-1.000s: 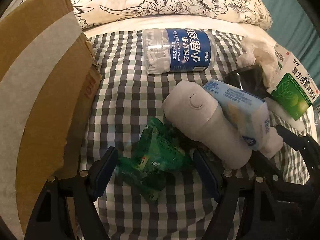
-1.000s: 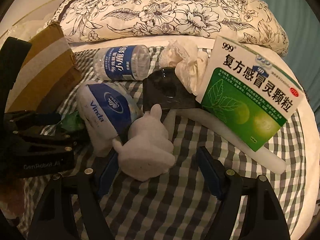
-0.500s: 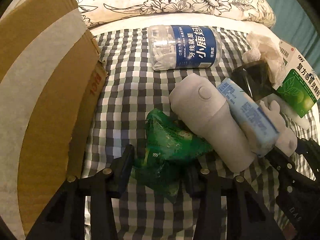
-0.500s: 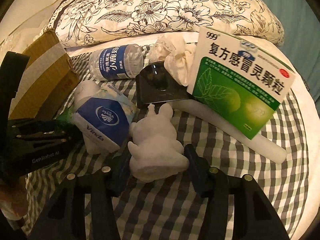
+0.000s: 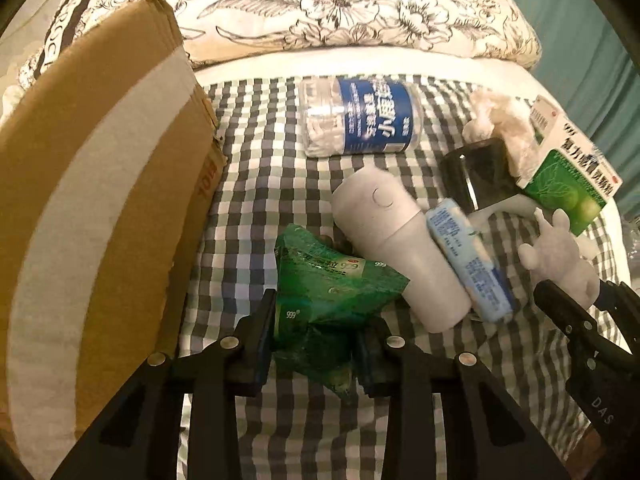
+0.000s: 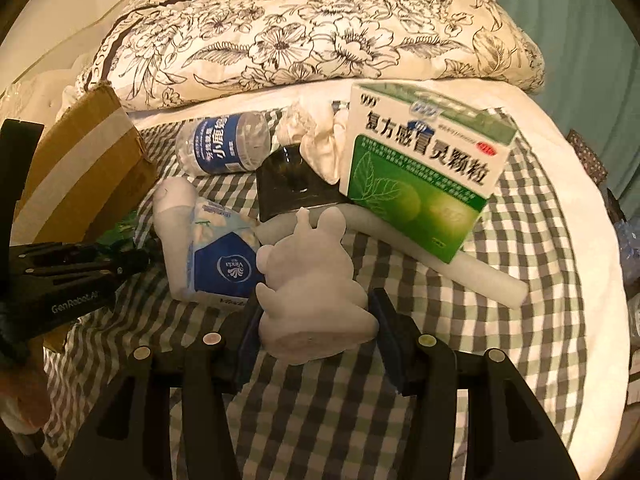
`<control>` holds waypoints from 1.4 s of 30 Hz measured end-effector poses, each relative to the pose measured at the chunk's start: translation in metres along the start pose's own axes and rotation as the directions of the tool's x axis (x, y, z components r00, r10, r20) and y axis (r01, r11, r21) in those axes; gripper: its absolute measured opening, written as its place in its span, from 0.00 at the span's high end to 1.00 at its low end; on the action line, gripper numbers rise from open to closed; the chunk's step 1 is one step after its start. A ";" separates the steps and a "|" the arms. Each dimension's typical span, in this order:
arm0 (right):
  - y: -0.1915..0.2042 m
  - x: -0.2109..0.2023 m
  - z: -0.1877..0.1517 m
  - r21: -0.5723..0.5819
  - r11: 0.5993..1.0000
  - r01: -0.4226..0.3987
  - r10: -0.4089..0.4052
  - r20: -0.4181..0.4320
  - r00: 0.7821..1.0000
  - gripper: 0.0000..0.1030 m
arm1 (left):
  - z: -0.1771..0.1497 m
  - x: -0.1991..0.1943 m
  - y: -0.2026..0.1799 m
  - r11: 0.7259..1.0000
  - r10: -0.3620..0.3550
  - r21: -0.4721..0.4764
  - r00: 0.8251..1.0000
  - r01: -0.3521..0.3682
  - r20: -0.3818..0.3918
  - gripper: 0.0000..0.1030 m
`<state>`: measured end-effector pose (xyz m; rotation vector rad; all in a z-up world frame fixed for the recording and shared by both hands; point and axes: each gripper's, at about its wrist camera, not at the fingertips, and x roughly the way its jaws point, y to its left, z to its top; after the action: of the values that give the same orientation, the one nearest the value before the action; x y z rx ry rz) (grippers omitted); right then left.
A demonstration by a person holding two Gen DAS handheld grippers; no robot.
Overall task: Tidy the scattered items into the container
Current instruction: 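Close right tool on the white rabbit figurine and lift it, then carry the green packet and the rabbit figurine over the cardboard box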
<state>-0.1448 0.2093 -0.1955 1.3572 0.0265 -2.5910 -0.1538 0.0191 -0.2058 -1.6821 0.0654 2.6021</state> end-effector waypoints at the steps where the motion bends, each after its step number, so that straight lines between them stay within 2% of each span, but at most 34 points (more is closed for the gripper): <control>1: 0.000 -0.002 0.000 0.000 1.000 0.002 -0.002 0.004 1.000 0.50 | 0.000 -0.004 0.000 1.000 -0.004 0.000 1.000 0.004 0.009 0.67; 13: -0.003 -0.041 -0.001 0.010 1.000 0.029 -0.029 0.056 0.998 0.50 | 0.000 -0.041 -0.003 1.000 -0.030 0.011 0.995 0.029 0.095 0.68; 26: -0.004 -0.084 -0.002 0.019 0.998 0.061 -0.063 0.119 0.991 0.50 | -0.002 -0.084 -0.004 0.999 -0.051 0.022 0.982 0.047 0.181 0.67; 42: -0.001 -0.134 -0.001 0.036 0.996 0.081 -0.087 0.204 0.975 0.50 | -0.007 -0.133 -0.008 0.997 -0.076 0.039 0.955 0.068 0.287 0.67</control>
<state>-0.0702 0.2351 -0.0866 1.1120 0.0158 -2.7995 -0.0927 0.0253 -0.0874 -1.2534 0.0299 2.7442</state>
